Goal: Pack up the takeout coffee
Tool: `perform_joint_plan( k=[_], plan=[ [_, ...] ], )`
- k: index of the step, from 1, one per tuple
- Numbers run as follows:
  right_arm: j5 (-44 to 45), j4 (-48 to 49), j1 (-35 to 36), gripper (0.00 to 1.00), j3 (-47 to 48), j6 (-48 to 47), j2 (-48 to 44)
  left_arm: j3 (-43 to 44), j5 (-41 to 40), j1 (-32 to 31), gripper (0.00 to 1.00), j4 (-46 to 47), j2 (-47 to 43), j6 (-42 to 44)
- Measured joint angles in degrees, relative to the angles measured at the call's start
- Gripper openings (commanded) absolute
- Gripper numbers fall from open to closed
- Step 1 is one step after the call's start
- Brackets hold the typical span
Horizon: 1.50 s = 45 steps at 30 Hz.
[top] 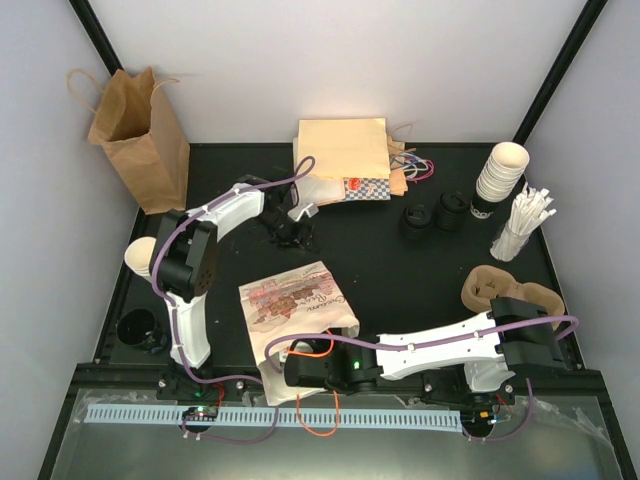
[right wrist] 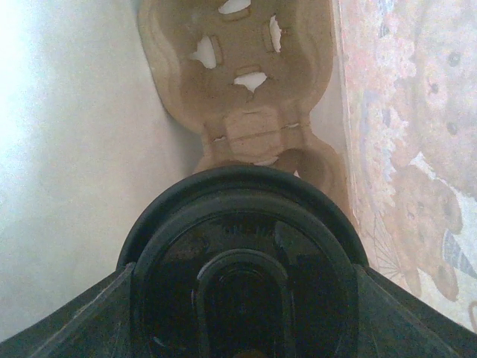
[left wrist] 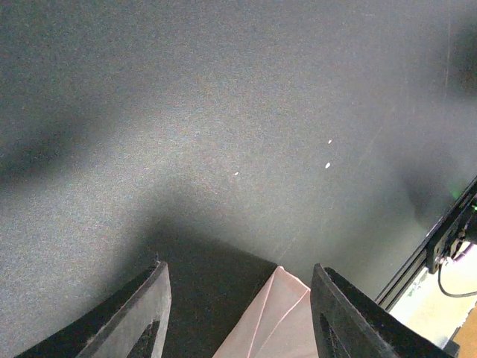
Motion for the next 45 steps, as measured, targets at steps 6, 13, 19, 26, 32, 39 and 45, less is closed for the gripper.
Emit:
perform_joint_plan(
  k=[6, 13, 19, 26, 32, 39, 45],
  plan=[
    [0.02, 0.26, 0.0, 0.49, -0.7, 0.61, 0.0, 0.09, 0.2, -0.52, 0.52, -0.09, 0.13, 0.28],
    [0.92, 1.77, 0.0, 0.48, -1.55, 0.68, -0.02, 0.13, 0.76, -0.92, 0.51, -0.44, 1.18, 0.74],
    [2.67, 4.66, 0.0, 0.48, -1.64, -1.68, -0.04, 0.13, 1.31, -0.94, 0.51, -0.66, 1.49, 1.2],
    [2.89, 11.32, 0.0, 0.49, -2.78, -6.73, -1.44, 0.42, 2.1, -1.03, 0.5, -1.79, 1.51, 1.86],
    [2.71, 15.28, 0.0, 0.49, -4.2, -8.63, -1.64, 0.42, 2.54, -1.46, 0.5, -2.01, 1.51, 2.32],
    [2.56, 15.65, -0.02, 0.49, -4.26, -8.5, -1.57, 0.44, 2.71, -1.92, 0.49, -2.34, 1.51, 2.62],
    [2.51, 14.47, -0.07, 0.49, -4.26, -7.61, -1.33, 0.44, 2.8, -2.21, 0.48, -2.86, 1.75, 2.89]
  ],
)
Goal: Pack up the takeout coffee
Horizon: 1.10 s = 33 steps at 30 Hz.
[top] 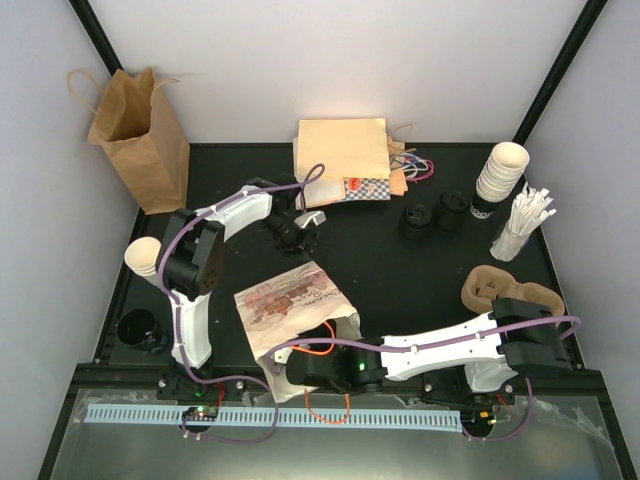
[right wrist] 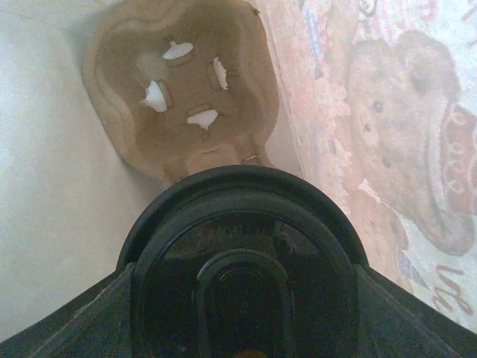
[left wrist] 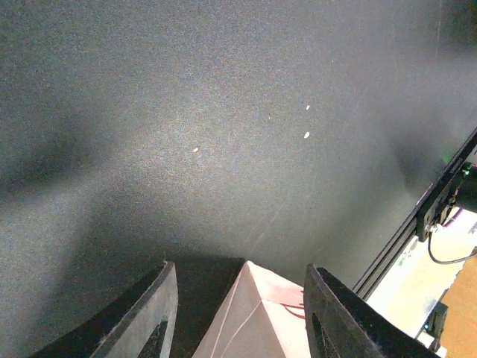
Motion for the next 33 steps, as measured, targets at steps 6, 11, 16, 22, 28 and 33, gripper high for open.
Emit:
perform_joint_plan(
  k=[6, 11, 16, 22, 28, 33],
  plan=[
    [-1.42, -1.11, -0.07, 0.49, 0.0, 0.81, 0.0, 0.0, 0.31, -0.15, 0.48, -0.02, 0.09, 0.02],
    [-1.81, -1.73, -0.11, 0.49, 0.0, 1.31, 0.0, 0.0, 1.6, -0.59, 0.47, -0.07, 0.11, 0.44],
    [-2.05, -2.38, -0.11, 0.49, 0.0, 2.19, 0.07, 0.0, 2.36, -0.87, 0.47, -0.11, 0.11, 0.9],
    [-2.05, -3.87, -0.2, 0.49, 0.0, 3.91, 0.61, 0.0, 2.69, -0.94, 0.46, -0.11, 0.13, 0.96],
    [-1.64, -5.09, -0.33, 0.49, 0.07, 5.49, 1.2, 0.0, 3.58, -1.05, 0.46, -0.11, 0.42, 1.36],
    [-0.92, -6.84, -0.33, 0.49, 1.07, 6.62, 2.62, 0.02, 4.13, -1.07, 0.45, -0.07, 0.5, 1.6]
  ],
)
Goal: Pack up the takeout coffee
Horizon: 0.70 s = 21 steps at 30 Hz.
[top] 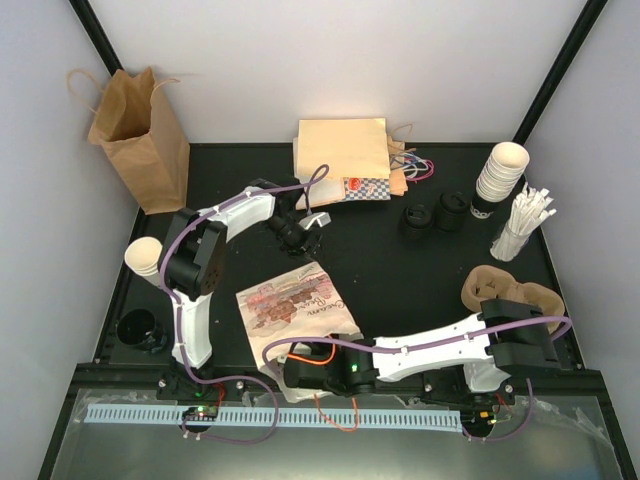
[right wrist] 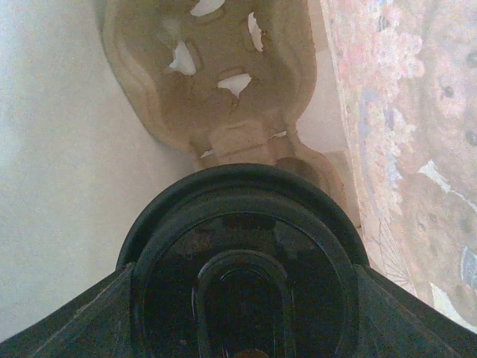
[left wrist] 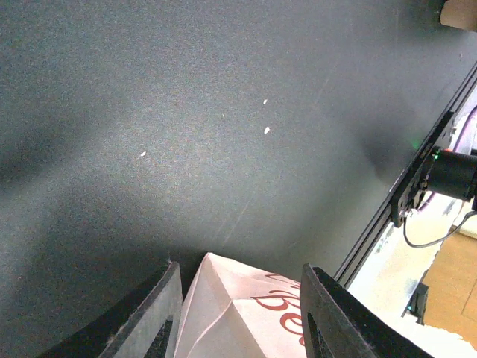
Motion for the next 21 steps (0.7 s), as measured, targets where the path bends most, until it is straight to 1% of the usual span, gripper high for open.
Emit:
perform_joint_plan(
  k=[21],
  plan=[
    [2.95, -10.75, 0.0, 0.51, 4.07, 5.53, 3.23, 0.74, 0.35, -0.04, 0.45, 0.04, 0.02, 0.2]
  ],
)
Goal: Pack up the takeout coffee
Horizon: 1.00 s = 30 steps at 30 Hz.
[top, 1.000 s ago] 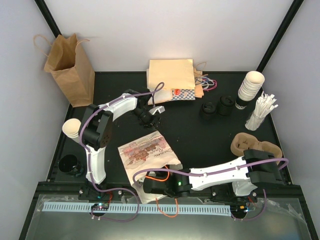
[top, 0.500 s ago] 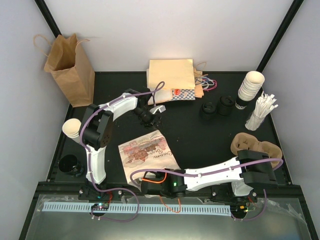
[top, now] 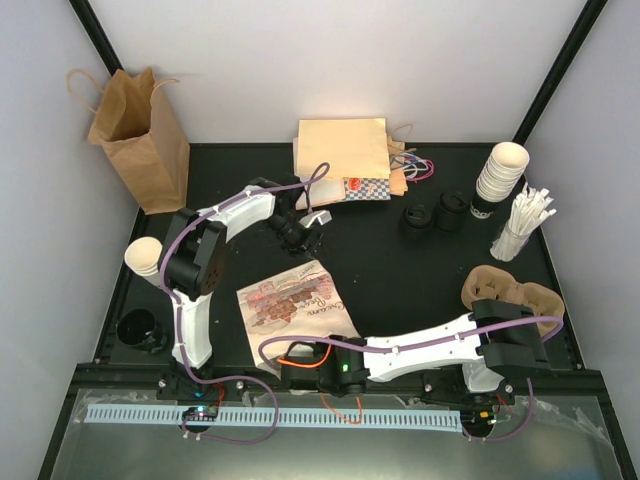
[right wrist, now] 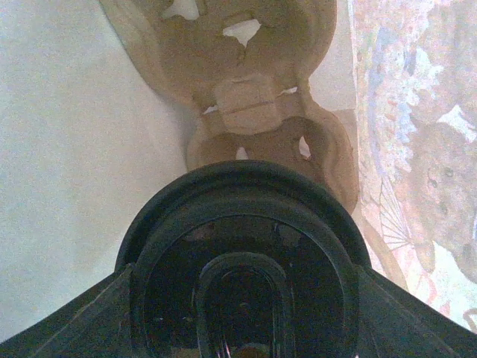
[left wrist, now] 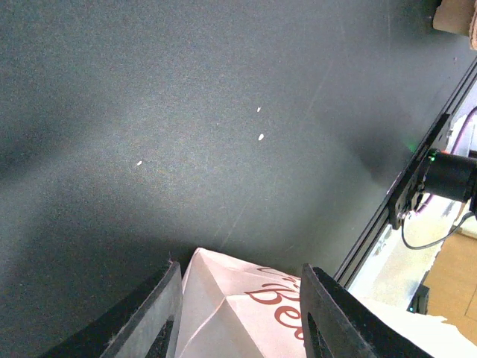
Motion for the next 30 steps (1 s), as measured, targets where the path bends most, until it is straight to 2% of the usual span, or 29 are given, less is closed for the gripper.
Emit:
perform_joint_plan(
  k=[30],
  plan=[
    [0.9, -5.55, -0.11, 0.52, 1.77, 3.02, 0.94, 0.74, -0.04, -0.35, 0.45, -0.13, 0.0, 0.11]
  ],
)
